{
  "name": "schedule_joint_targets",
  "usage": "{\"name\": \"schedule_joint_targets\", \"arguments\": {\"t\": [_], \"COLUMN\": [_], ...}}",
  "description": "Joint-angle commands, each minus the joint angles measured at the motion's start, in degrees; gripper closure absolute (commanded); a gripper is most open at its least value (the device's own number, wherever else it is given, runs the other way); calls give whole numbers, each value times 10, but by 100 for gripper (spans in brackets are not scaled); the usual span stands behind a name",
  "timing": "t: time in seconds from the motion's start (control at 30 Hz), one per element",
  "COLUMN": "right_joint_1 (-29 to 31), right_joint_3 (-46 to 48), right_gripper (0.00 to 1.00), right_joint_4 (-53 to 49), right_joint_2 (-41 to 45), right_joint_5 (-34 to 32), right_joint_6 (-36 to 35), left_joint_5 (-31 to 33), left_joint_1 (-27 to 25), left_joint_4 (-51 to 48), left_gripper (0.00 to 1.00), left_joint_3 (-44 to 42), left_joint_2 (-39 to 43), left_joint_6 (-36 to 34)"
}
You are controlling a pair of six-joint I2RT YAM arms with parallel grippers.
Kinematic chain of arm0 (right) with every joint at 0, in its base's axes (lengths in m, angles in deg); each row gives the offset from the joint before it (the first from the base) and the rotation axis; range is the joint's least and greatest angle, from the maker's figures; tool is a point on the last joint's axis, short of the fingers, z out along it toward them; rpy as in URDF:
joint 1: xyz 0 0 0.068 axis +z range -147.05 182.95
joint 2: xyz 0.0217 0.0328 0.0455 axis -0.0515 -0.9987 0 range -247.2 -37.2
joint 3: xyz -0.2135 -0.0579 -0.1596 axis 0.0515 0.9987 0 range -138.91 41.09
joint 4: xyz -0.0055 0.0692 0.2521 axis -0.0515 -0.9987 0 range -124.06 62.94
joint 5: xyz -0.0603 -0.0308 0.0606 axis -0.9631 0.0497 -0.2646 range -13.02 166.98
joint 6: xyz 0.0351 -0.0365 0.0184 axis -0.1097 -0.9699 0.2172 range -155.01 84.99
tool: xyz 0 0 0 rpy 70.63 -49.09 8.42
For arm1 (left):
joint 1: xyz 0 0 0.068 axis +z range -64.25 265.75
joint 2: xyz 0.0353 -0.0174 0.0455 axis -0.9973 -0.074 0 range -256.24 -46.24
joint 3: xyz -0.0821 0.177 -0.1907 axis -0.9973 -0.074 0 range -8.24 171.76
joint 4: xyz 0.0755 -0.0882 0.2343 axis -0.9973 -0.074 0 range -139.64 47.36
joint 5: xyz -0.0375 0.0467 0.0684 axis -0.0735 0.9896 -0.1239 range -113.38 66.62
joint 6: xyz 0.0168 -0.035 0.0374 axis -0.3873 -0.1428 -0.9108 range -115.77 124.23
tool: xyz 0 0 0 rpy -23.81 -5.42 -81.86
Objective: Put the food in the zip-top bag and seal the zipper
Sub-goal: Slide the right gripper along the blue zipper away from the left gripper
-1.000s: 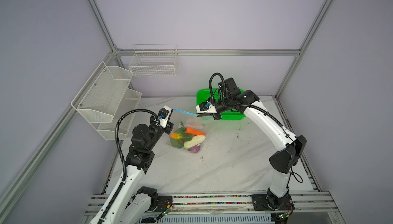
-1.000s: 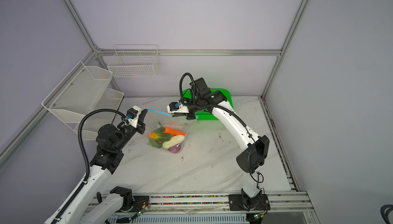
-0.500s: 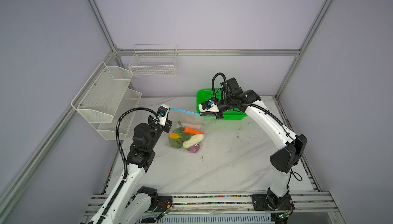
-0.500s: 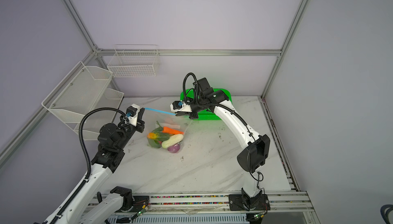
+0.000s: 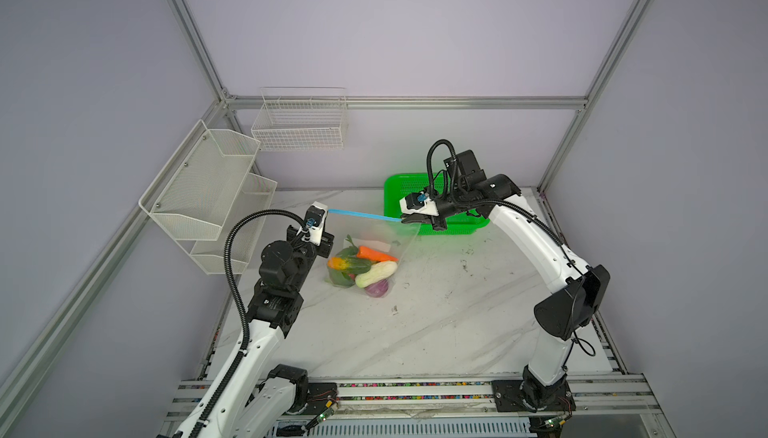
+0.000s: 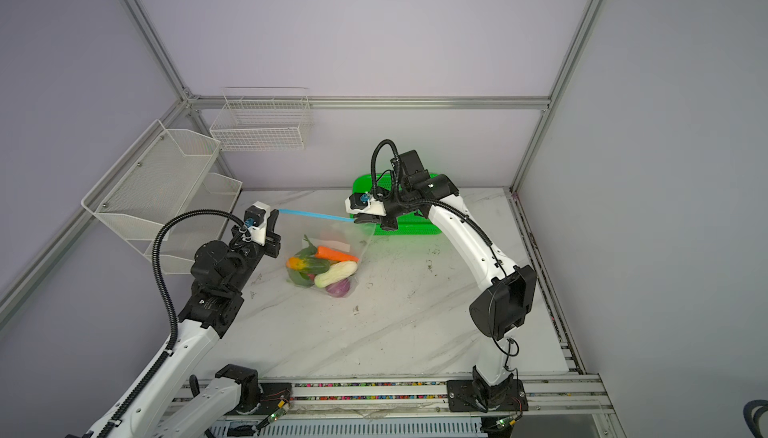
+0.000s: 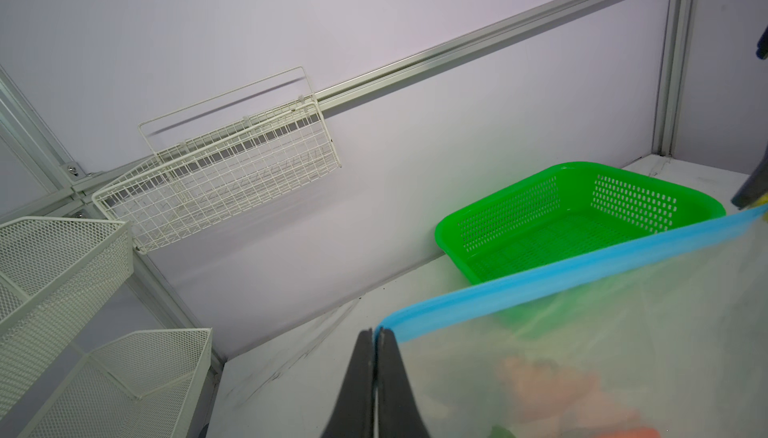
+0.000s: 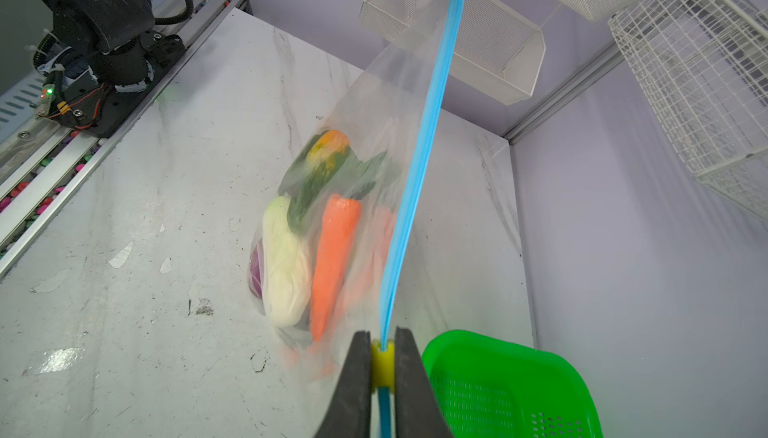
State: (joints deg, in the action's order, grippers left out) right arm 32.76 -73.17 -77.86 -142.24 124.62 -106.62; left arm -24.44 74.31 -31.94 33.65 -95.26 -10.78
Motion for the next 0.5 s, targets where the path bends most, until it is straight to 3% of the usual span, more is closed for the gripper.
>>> {"name": "schedule_joint_targets", "arguments": {"t": [0.0,0.47], "right_joint_1": [-16,-47], "right_joint_3": [11,36], "right_gripper": [93,93], "right_joint_4": [-25,-24], "right_joint_2": [26,41], "right_joint_5": [13,19], "right_joint_6": [-3,-1], "left_joint_5": [48,50], "left_joint_1": [10,17], "left_joint_4": [53,48], "left_gripper": [100,100], "left_joint_3": [-17,-17], "left_joint_2": [9,14], "left_joint_6": [9,7]}}
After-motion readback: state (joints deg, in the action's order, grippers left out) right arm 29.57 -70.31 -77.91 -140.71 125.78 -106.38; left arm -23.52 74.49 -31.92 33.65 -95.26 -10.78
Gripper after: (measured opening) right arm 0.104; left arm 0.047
